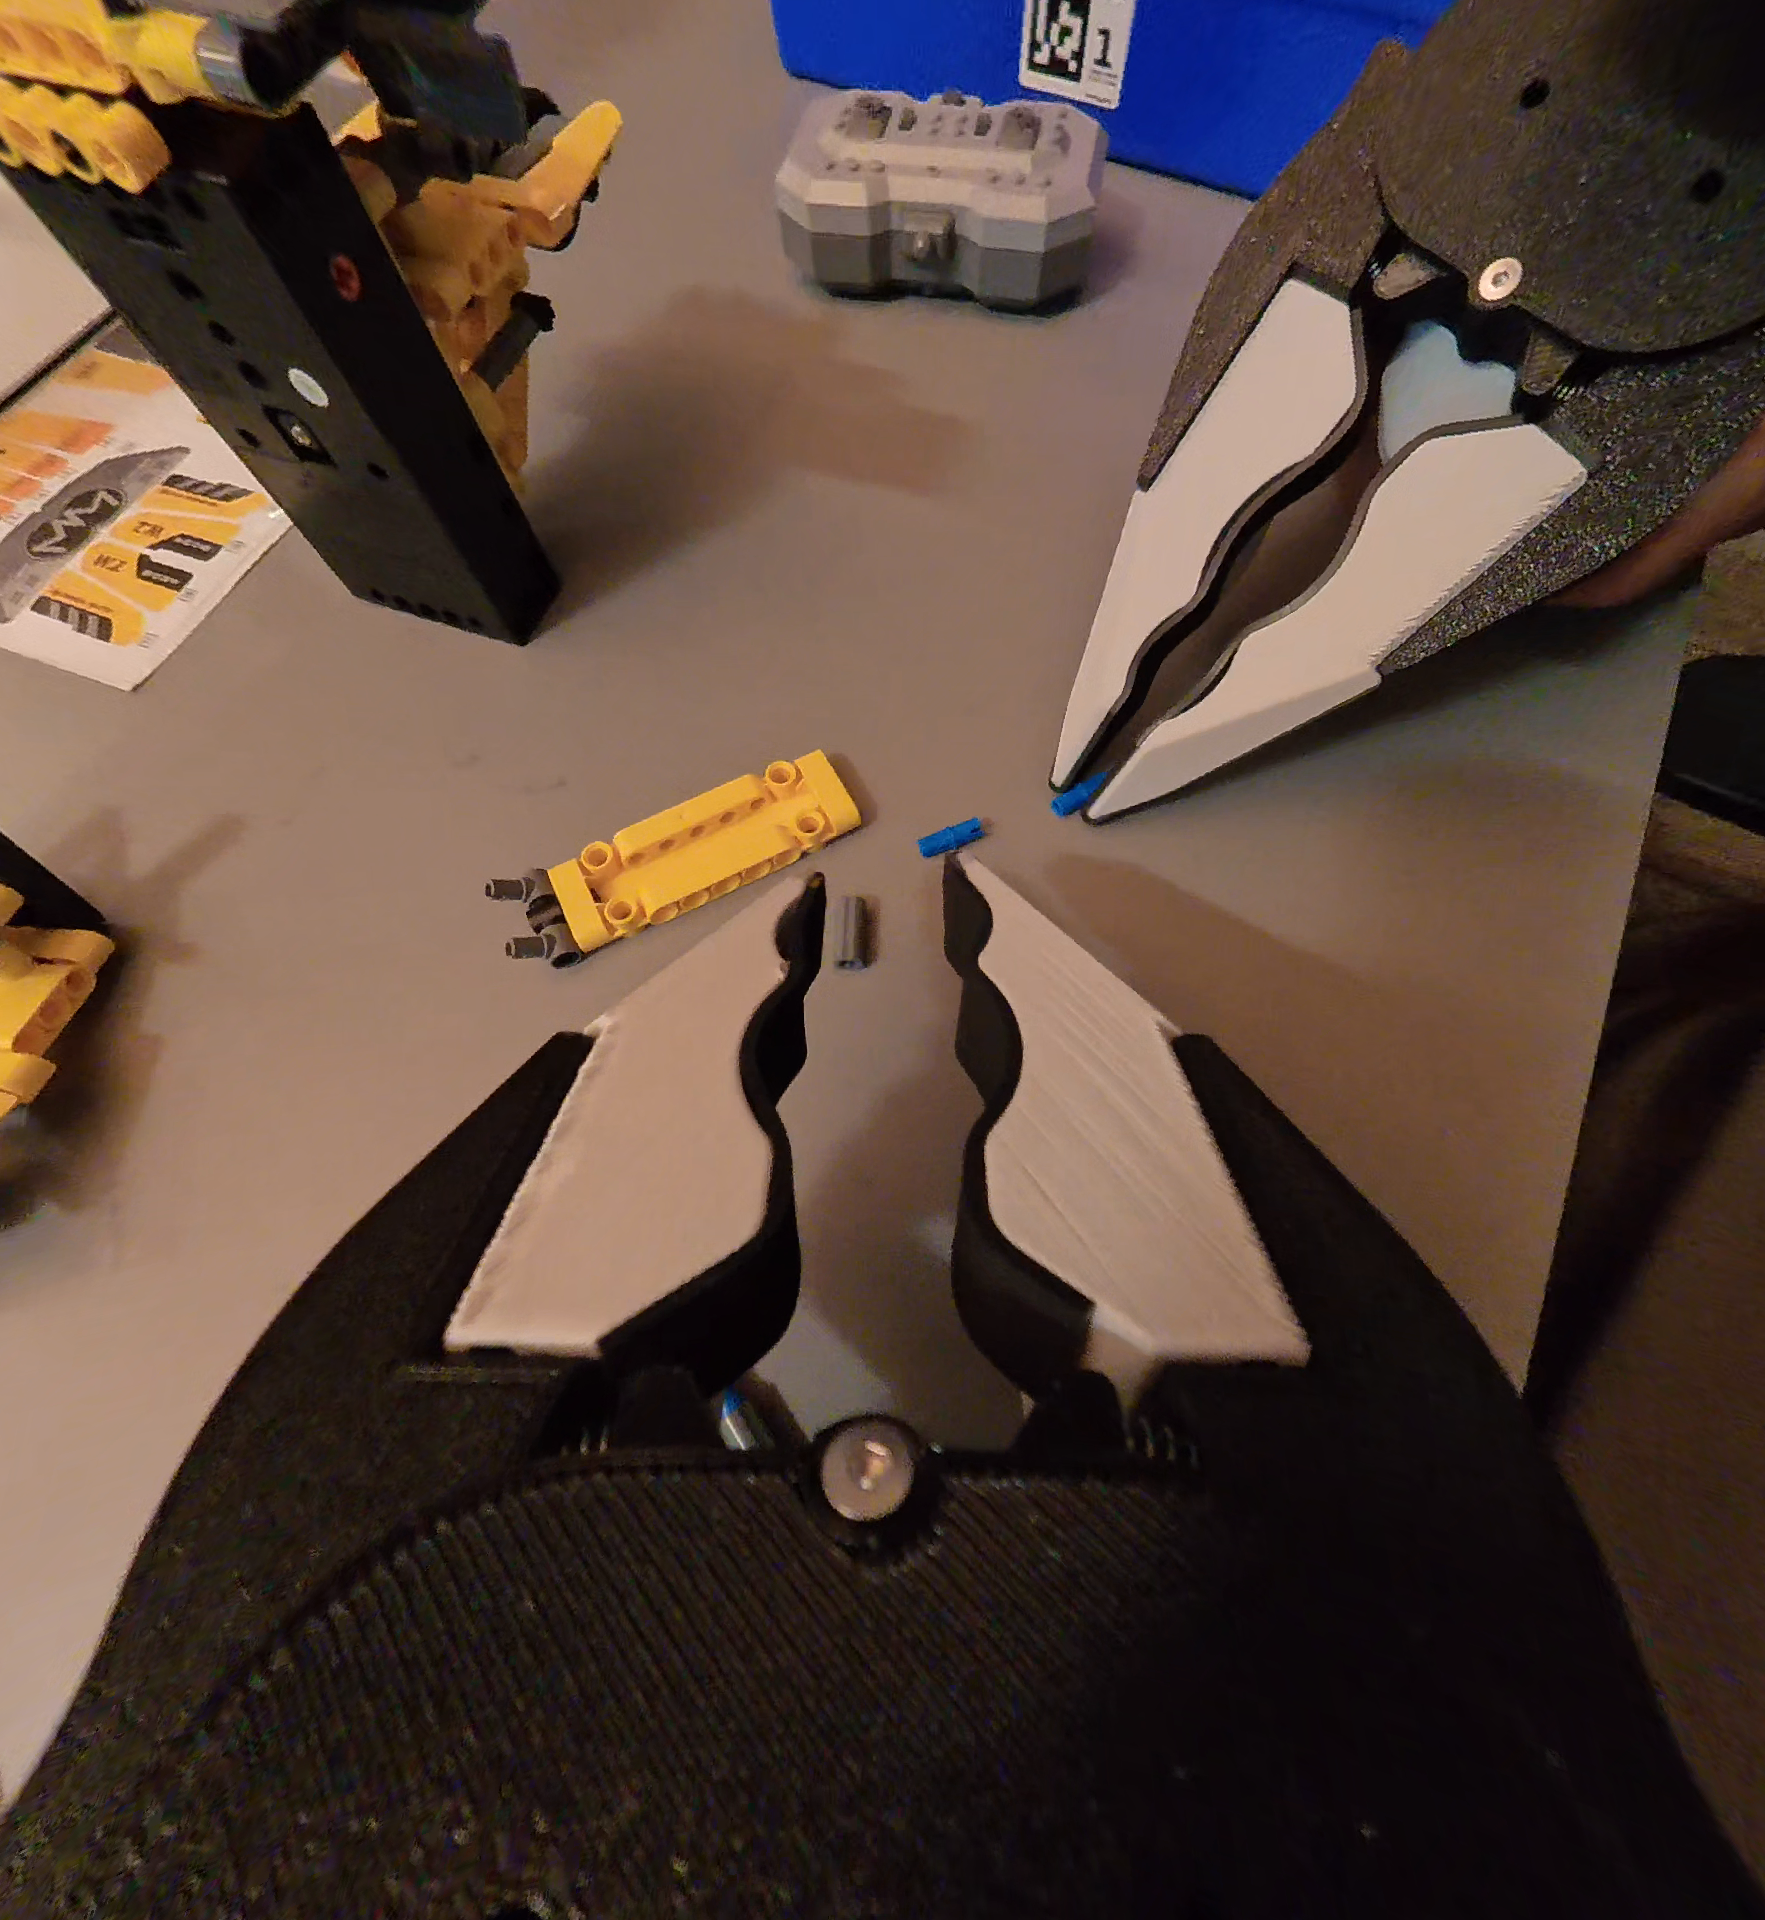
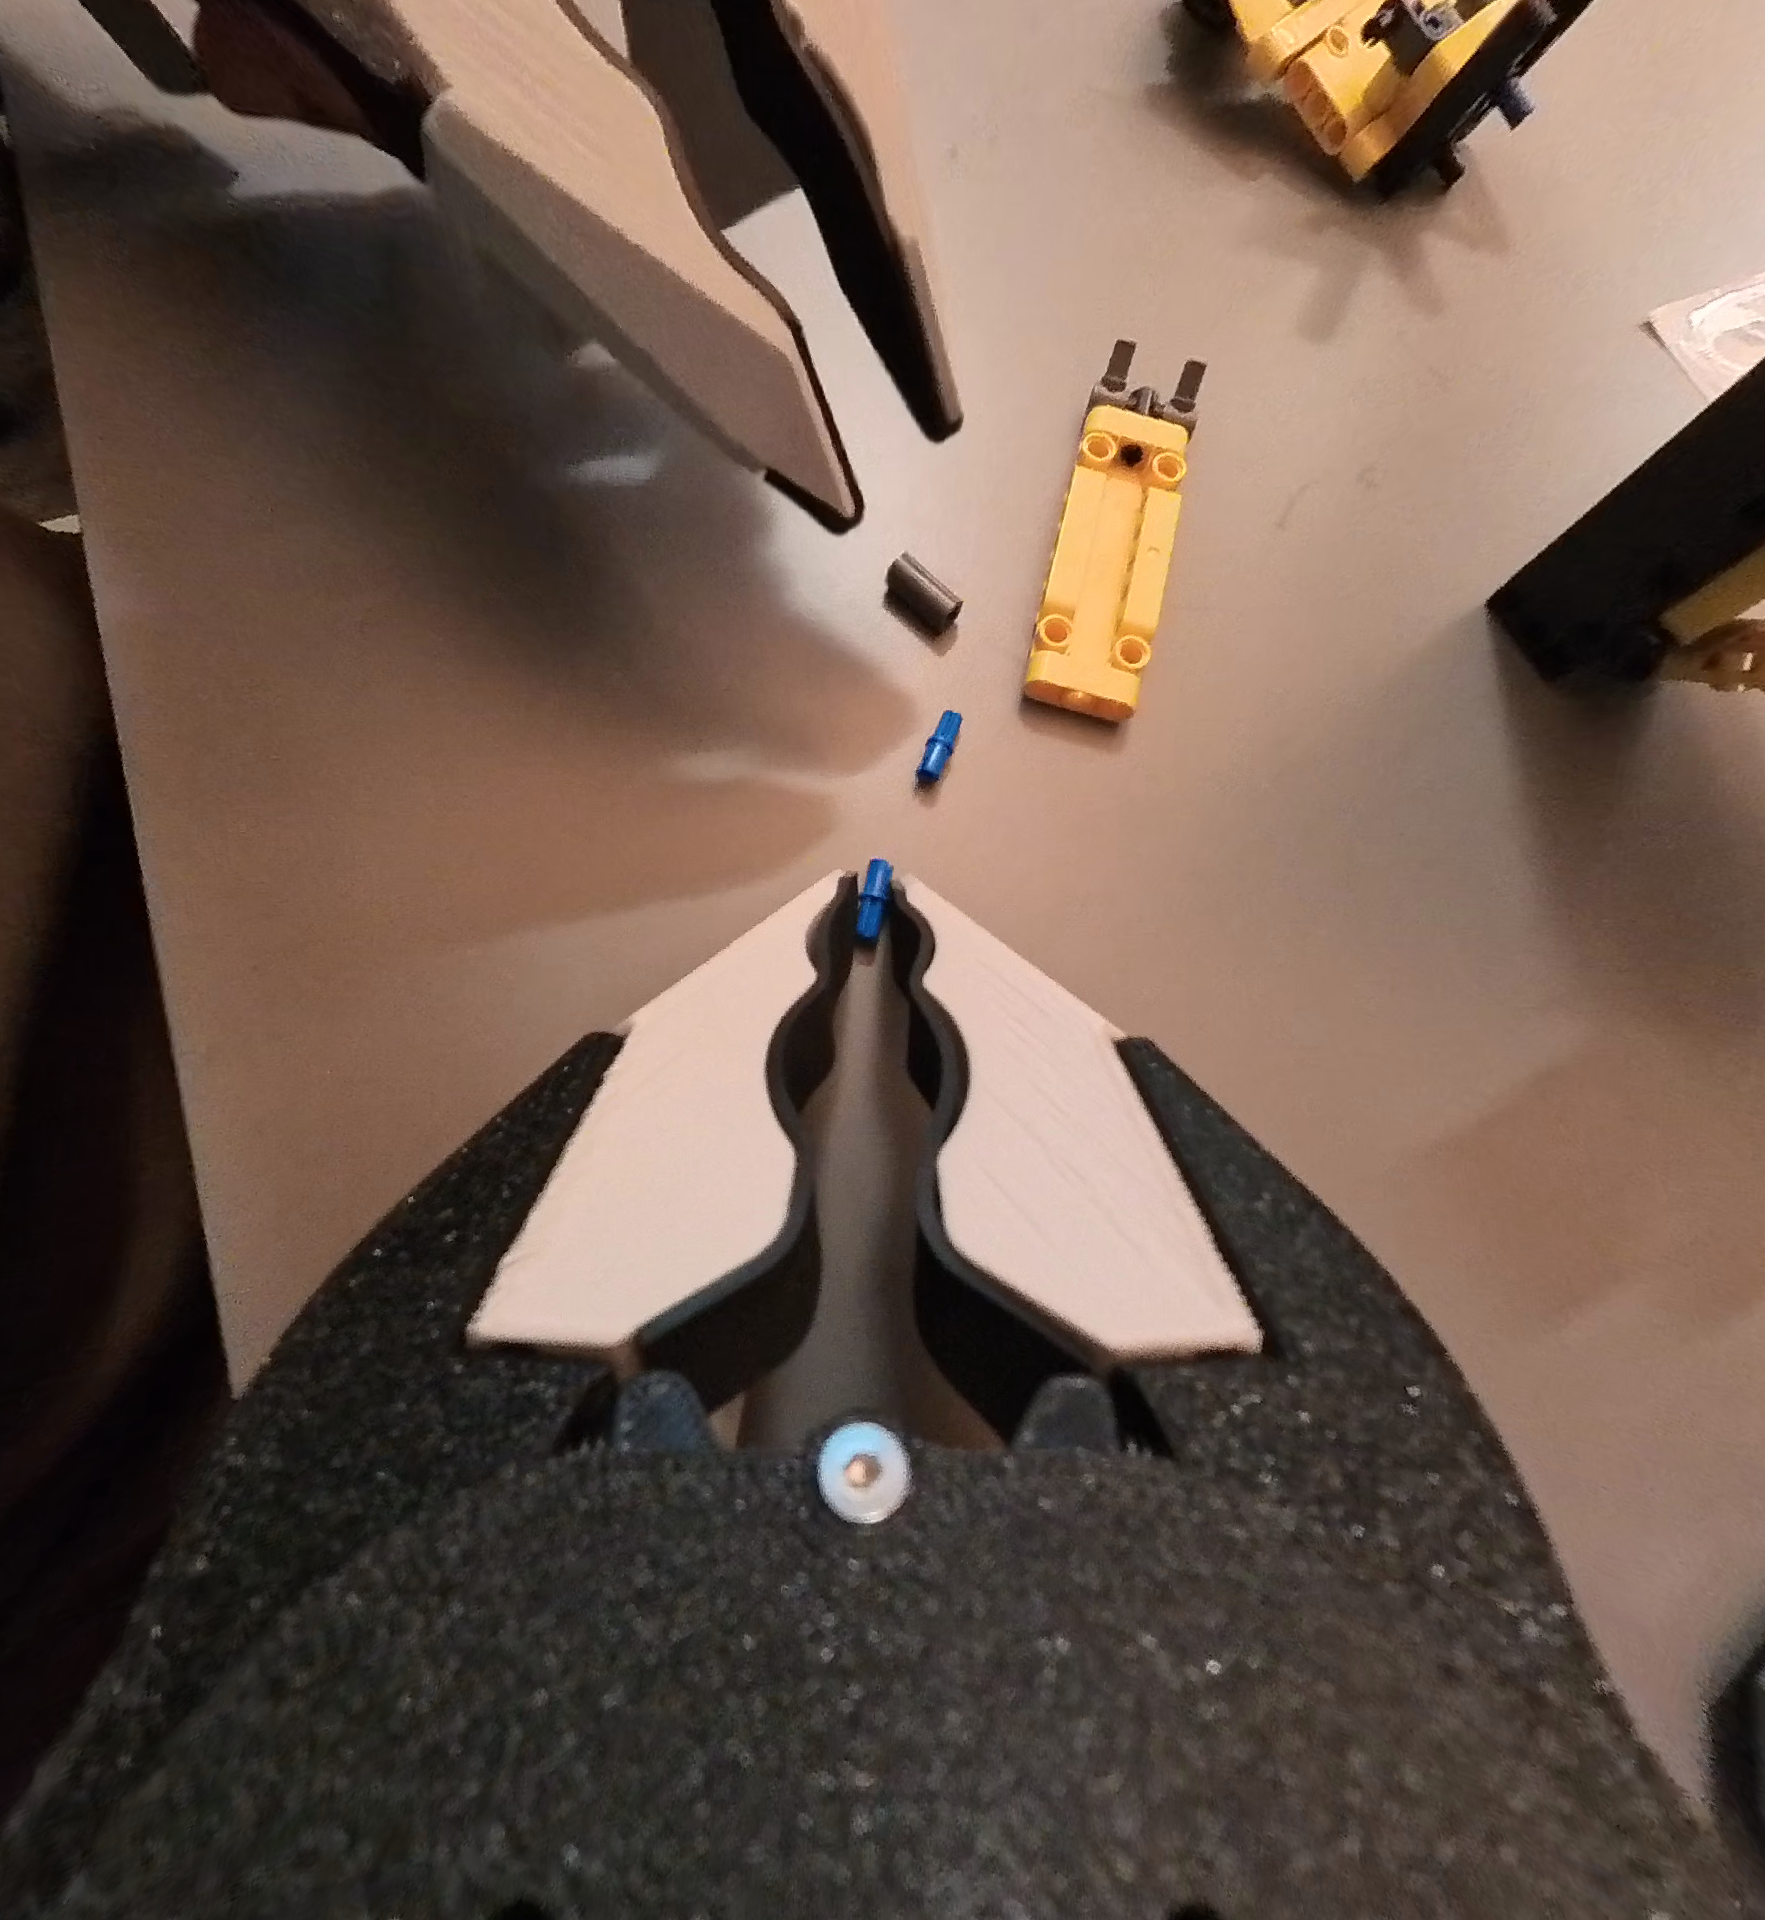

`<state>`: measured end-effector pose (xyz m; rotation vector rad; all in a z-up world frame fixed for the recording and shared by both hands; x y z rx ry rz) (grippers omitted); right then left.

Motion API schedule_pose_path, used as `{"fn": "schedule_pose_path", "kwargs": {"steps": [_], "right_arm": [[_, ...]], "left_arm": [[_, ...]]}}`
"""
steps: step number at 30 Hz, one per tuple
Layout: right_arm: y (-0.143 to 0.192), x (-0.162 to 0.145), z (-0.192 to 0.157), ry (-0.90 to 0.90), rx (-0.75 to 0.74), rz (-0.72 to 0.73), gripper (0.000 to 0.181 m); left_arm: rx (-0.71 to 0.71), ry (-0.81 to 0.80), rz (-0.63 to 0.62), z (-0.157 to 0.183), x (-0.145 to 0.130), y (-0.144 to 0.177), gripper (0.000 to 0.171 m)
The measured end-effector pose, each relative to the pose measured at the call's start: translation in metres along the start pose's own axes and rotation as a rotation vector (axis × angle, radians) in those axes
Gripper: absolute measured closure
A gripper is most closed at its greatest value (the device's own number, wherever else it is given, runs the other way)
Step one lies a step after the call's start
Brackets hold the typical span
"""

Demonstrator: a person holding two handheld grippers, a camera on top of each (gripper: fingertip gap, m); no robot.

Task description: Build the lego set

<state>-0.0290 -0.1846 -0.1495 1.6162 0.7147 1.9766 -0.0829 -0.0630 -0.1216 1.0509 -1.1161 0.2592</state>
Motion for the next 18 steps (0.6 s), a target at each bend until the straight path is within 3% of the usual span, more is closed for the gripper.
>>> {"fn": "schedule_pose_path", "kwargs": {"steps": [11, 18], "right_arm": [[0.0, 0.0, 0.0, -0.031, 0.061, 0.003, 0.17], [0.0, 0.001, 0.001, -0.053, 0.088, 0.003, 0.168]], "left_arm": [[0.124, -0.017, -0.198, -0.005, -0.019, -0.02, 0.15], [0.097, 0.003, -0.206, -0.003, -0.017, -0.023, 0.153]]}}
Point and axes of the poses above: each gripper's, where its closed fingertips meet, y back along the fingers, x out of its top, z = x × y across the jaws, the point moved 6 cm from there along y, back along the fingers, and after that the axes turned 7 degrees about -x, right-handed, at the moved point
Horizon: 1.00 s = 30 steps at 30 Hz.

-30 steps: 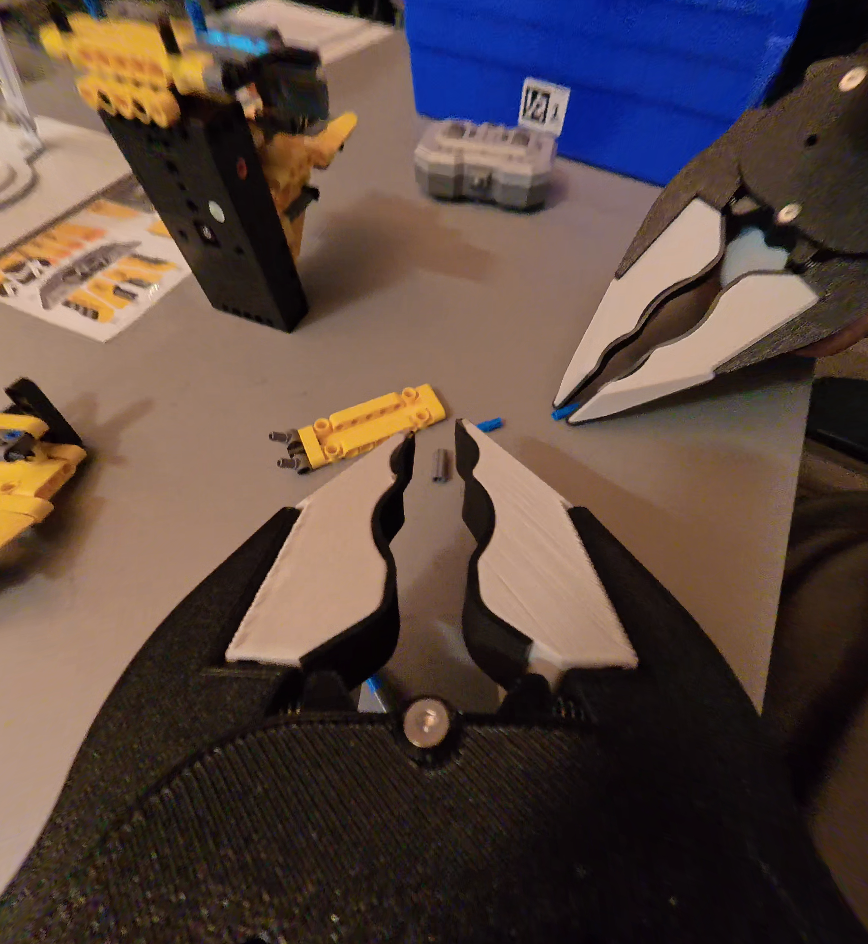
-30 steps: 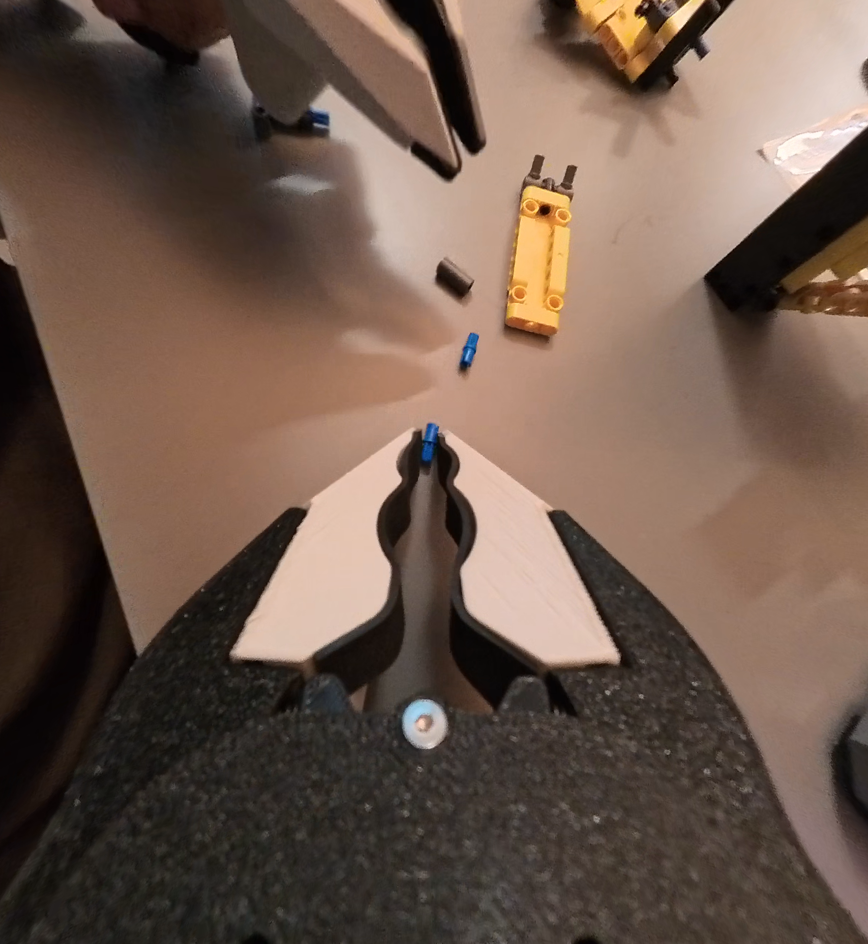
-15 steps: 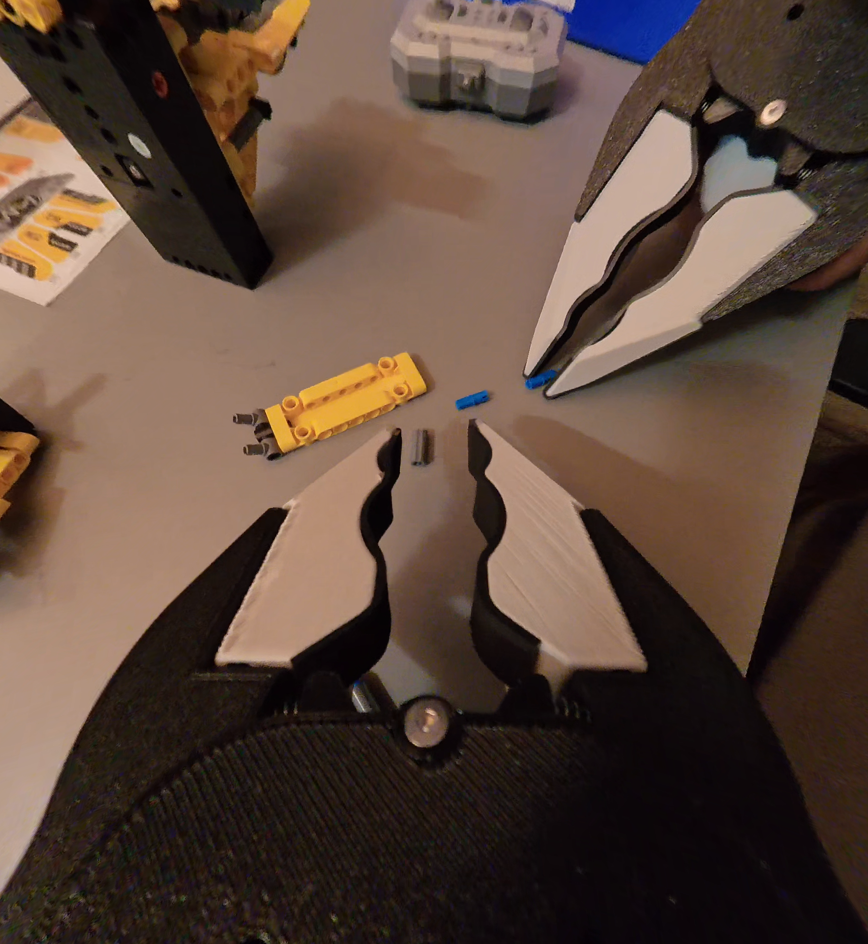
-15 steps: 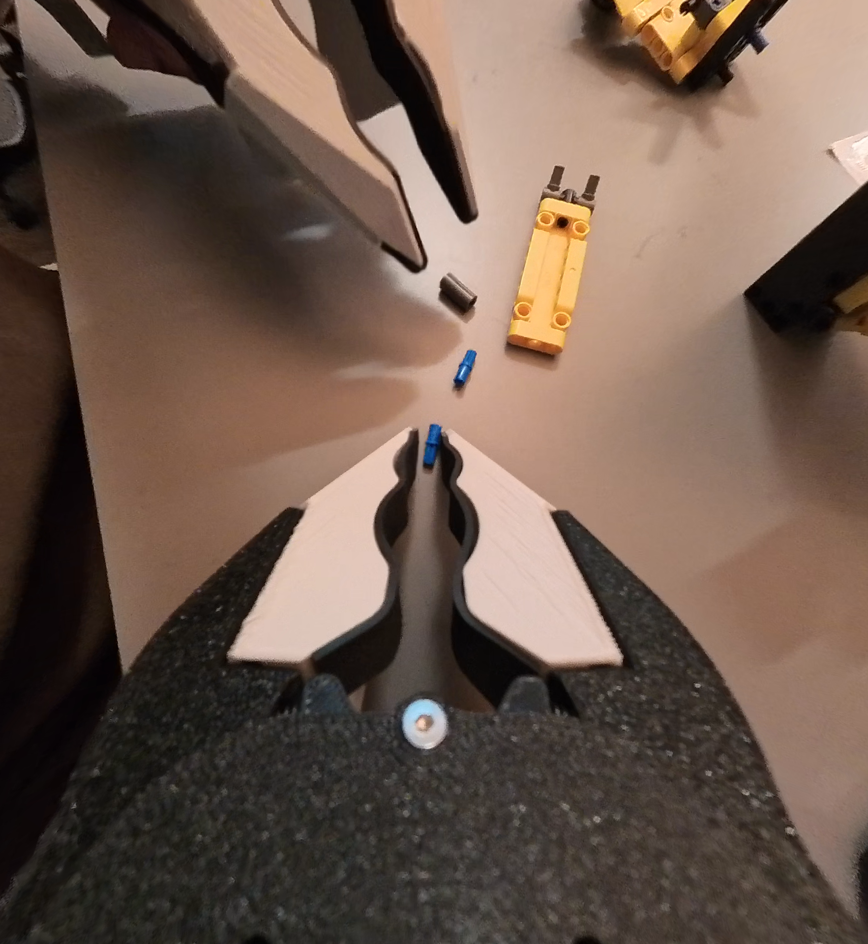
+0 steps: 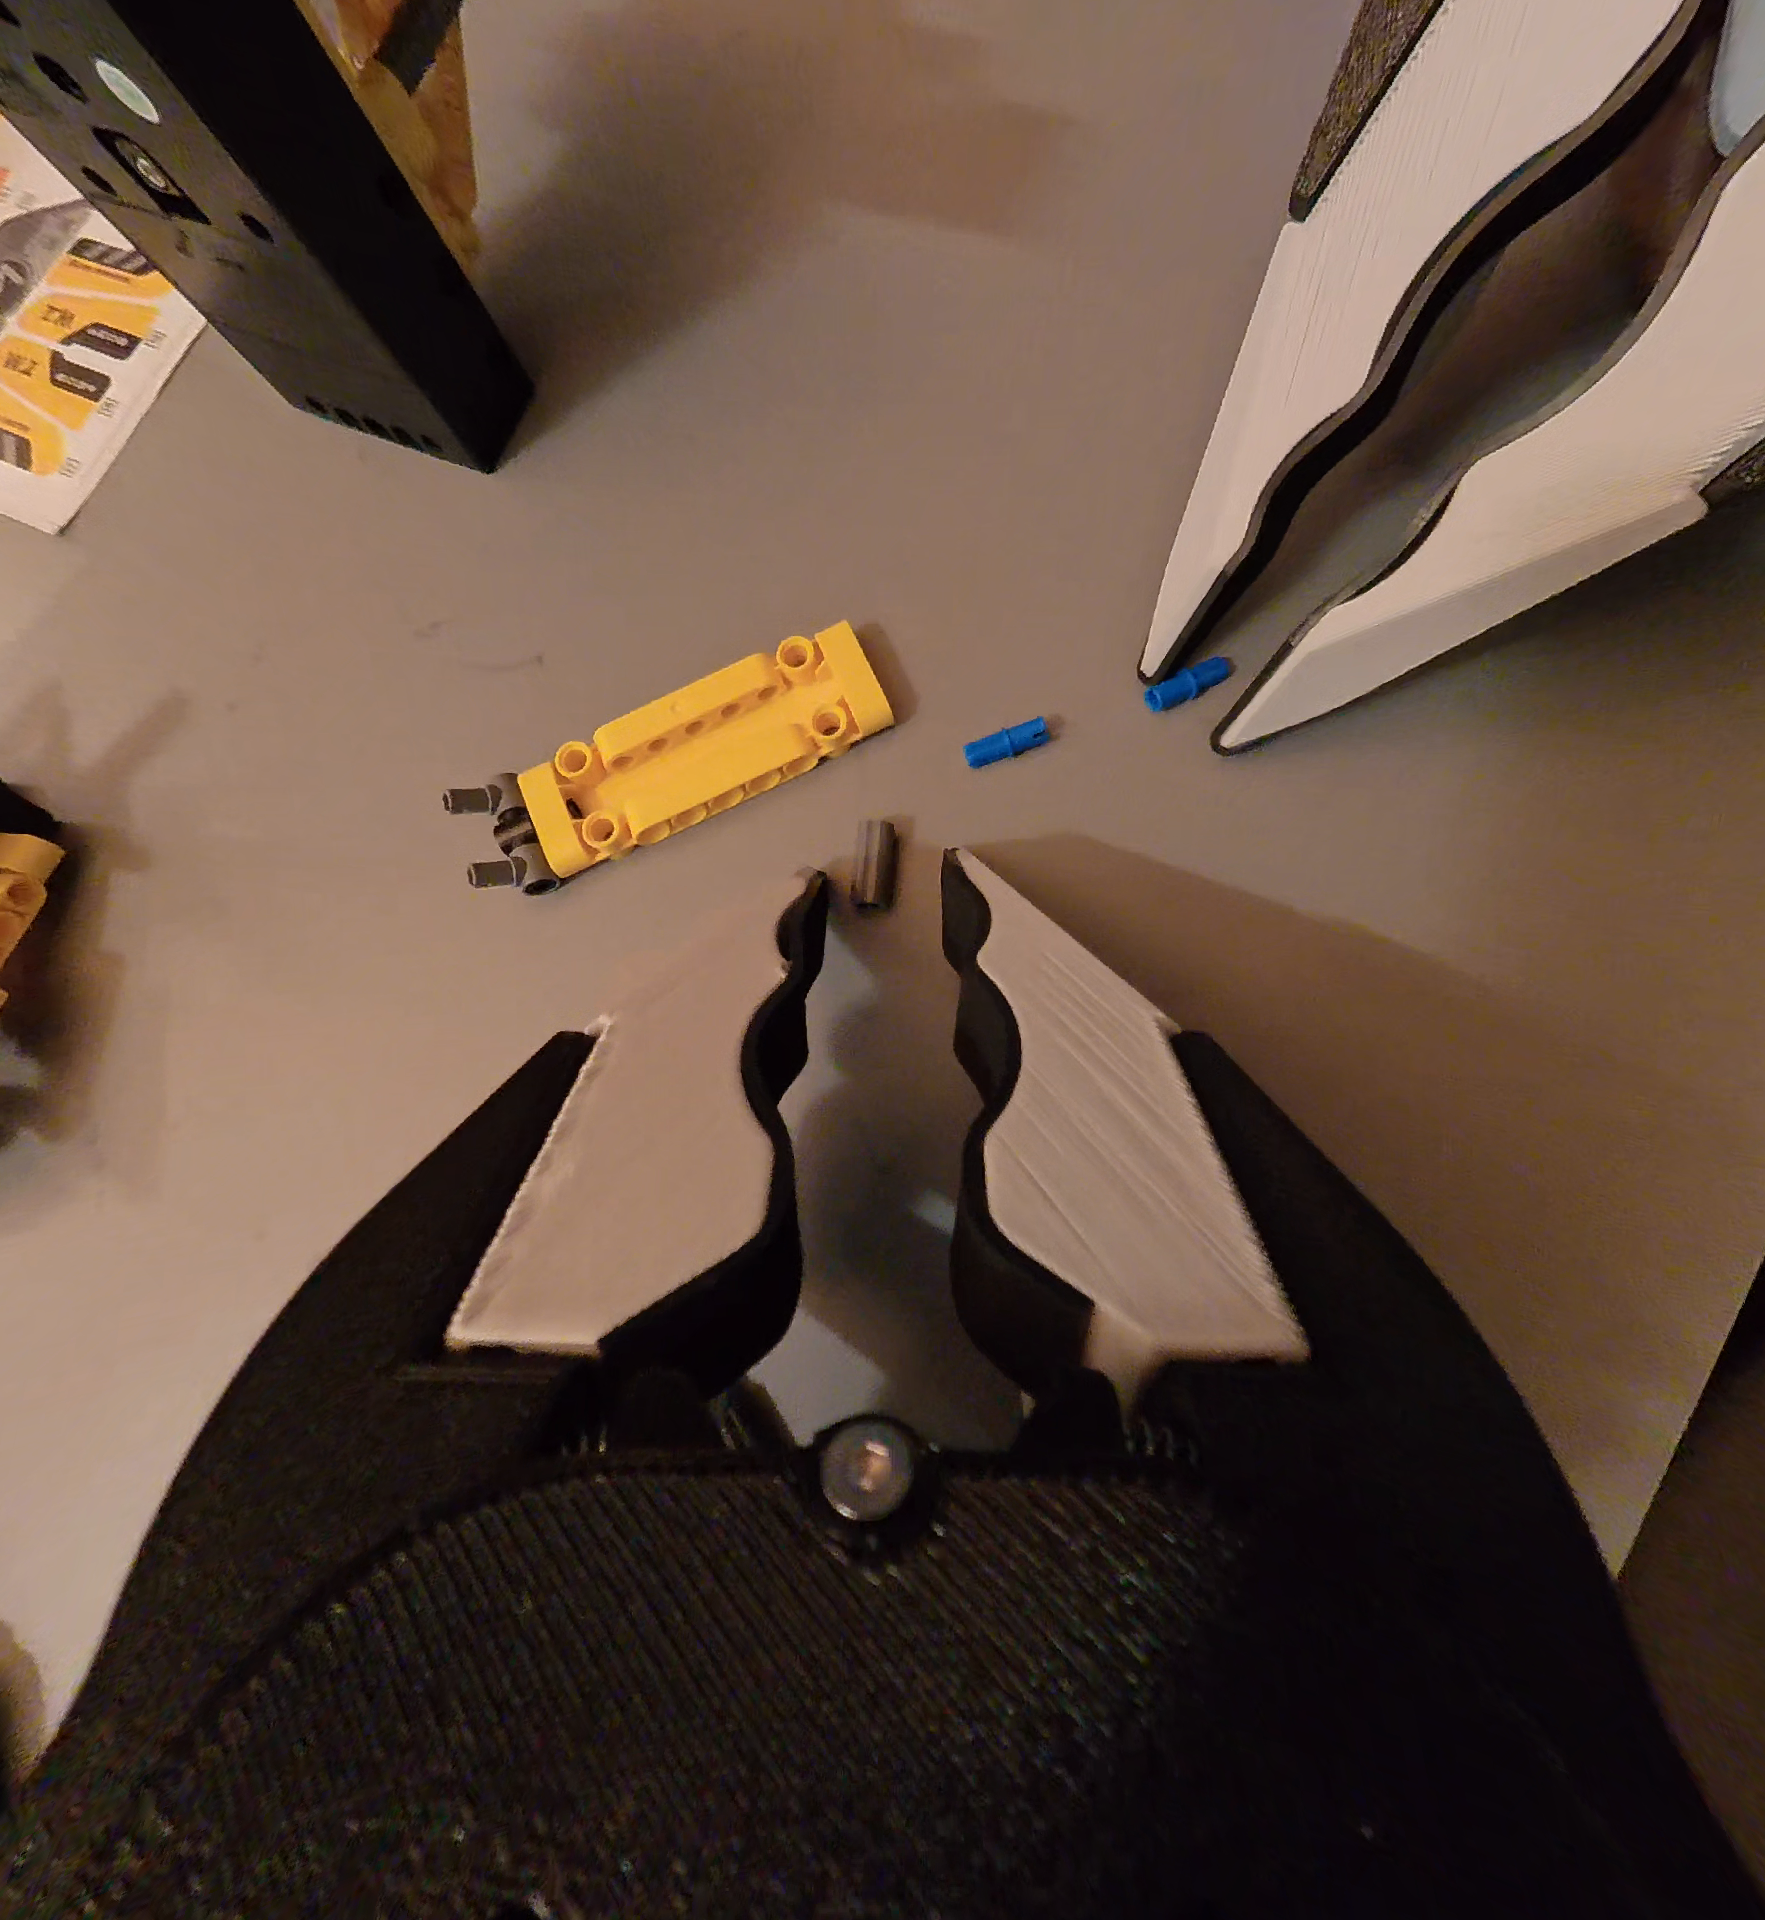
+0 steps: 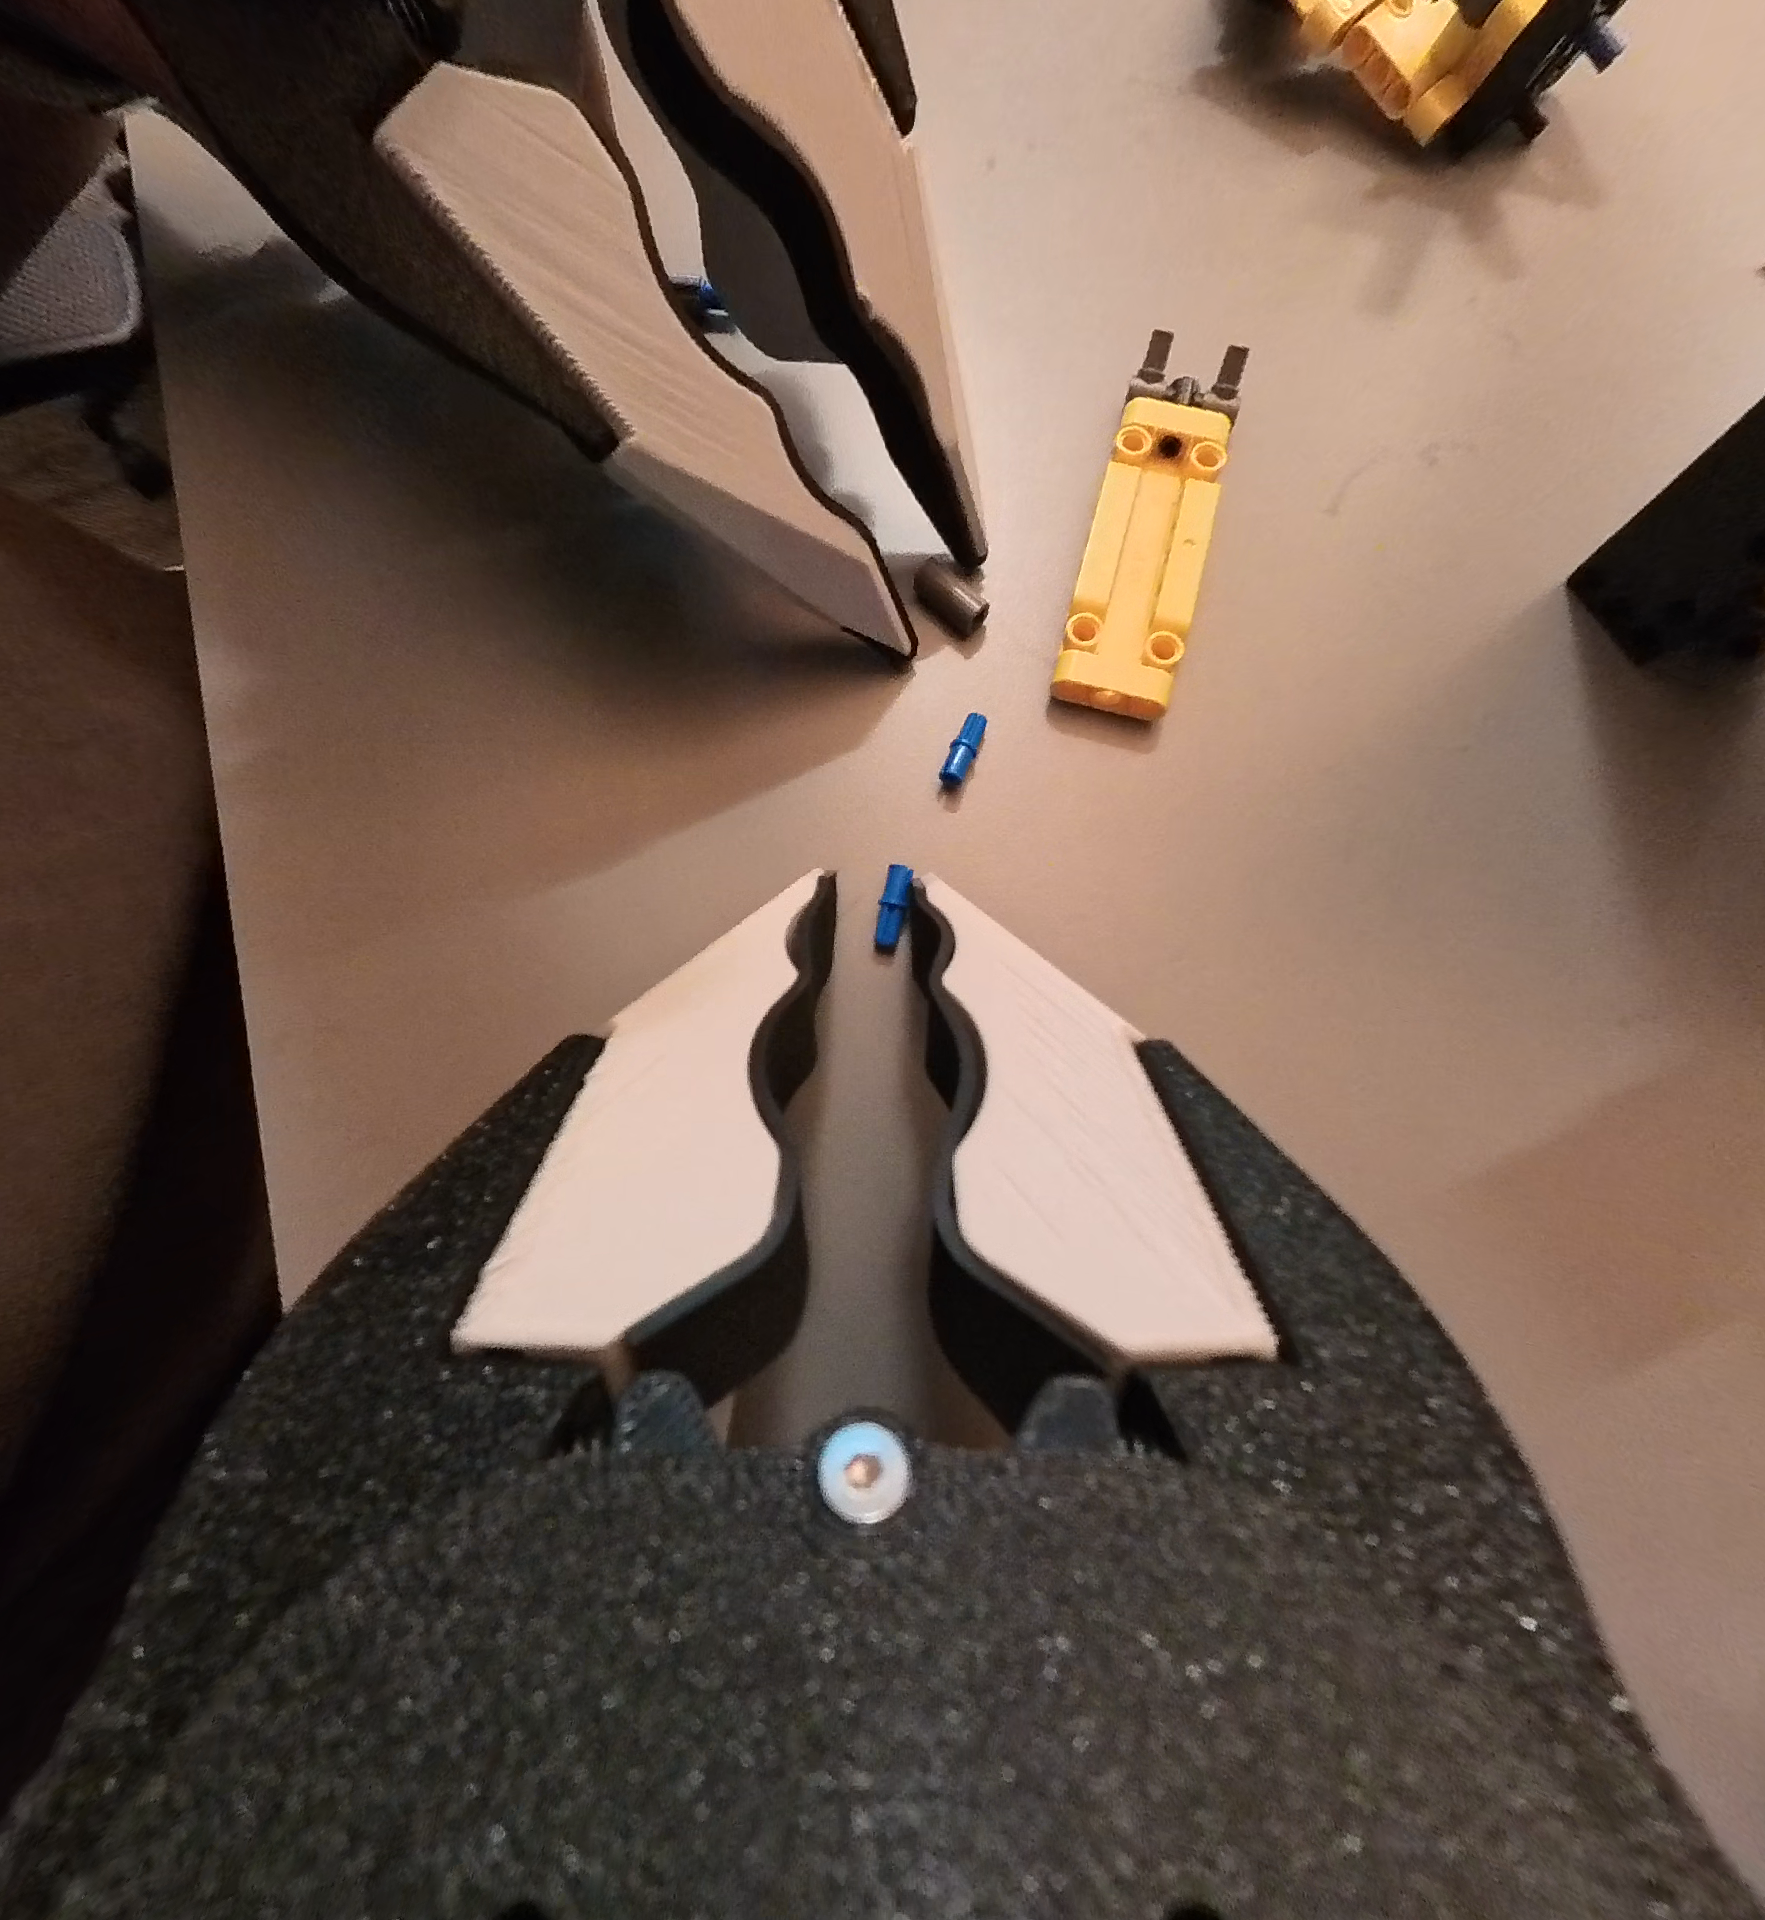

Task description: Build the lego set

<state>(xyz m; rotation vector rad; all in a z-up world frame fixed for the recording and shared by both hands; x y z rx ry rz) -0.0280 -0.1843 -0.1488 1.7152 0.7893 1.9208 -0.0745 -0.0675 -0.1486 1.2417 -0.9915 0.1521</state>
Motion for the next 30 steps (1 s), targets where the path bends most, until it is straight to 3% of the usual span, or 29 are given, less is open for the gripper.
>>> {"fn": "schedule_pose_path", "kwargs": {"steps": [15, 19, 25, 28, 30], "right_arm": [[0.0, 0.0, -0.001, 0.008, 0.005, 0.001, 0.165], [0.002, 0.001, 0.001, -0.007, 0.003, 0.019, 0.165], [0.029, 0.006, 0.007, -0.145, -0.014, 0.203, 0.152], [0.044, 0.013, 0.001, -0.169, -0.033, 0.333, 0.15], [0.052, 0.02, -0.009, -0.167, -0.028, 0.427, 0.149]], "left_arm": [[0.06, -0.048, -0.036, 0.007, -0.003, 0.004, 0.167], [0.017, -0.044, 0.001, 0.019, -0.007, 0.012, 0.167], [-0.026, 0.034, 0.096, 0.048, -0.016, 0.031, 0.167], [-0.052, 0.09, 0.191, 0.049, -0.015, 0.038, 0.167], [-0.125, 0.162, 0.325, 0.047, -0.004, 0.049, 0.168]]}}
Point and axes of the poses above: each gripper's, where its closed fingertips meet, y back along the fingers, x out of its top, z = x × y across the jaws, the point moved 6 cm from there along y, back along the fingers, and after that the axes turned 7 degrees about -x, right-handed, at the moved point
